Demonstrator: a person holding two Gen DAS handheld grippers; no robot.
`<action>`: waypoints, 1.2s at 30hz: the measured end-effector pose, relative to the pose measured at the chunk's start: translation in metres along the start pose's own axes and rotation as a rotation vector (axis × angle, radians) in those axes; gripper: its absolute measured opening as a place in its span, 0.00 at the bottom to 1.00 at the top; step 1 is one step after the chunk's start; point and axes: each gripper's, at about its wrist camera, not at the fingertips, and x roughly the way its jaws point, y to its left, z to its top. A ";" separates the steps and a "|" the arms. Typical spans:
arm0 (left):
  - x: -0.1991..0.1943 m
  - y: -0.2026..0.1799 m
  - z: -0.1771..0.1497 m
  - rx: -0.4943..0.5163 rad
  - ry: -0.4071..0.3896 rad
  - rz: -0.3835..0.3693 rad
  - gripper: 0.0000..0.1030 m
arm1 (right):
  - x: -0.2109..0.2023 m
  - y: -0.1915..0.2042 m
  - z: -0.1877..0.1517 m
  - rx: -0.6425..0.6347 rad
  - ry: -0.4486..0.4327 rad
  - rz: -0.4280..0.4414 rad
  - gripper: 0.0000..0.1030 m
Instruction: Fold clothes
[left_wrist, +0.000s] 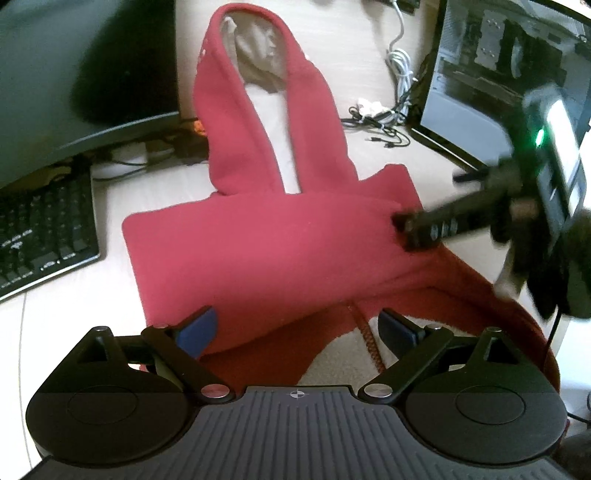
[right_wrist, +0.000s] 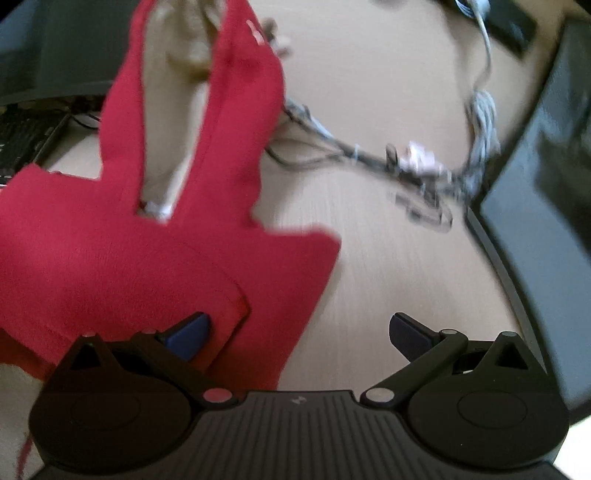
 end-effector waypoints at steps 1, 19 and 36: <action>-0.001 0.001 0.000 -0.011 -0.002 -0.003 0.95 | -0.008 -0.002 0.011 -0.013 -0.045 0.000 1.00; 0.003 -0.016 0.005 -0.076 0.003 -0.053 0.96 | 0.040 0.005 0.237 -0.112 -0.373 -0.217 0.99; -0.022 -0.001 -0.014 -0.093 0.014 -0.003 0.96 | 0.045 -0.042 0.191 0.027 -0.229 -0.059 1.00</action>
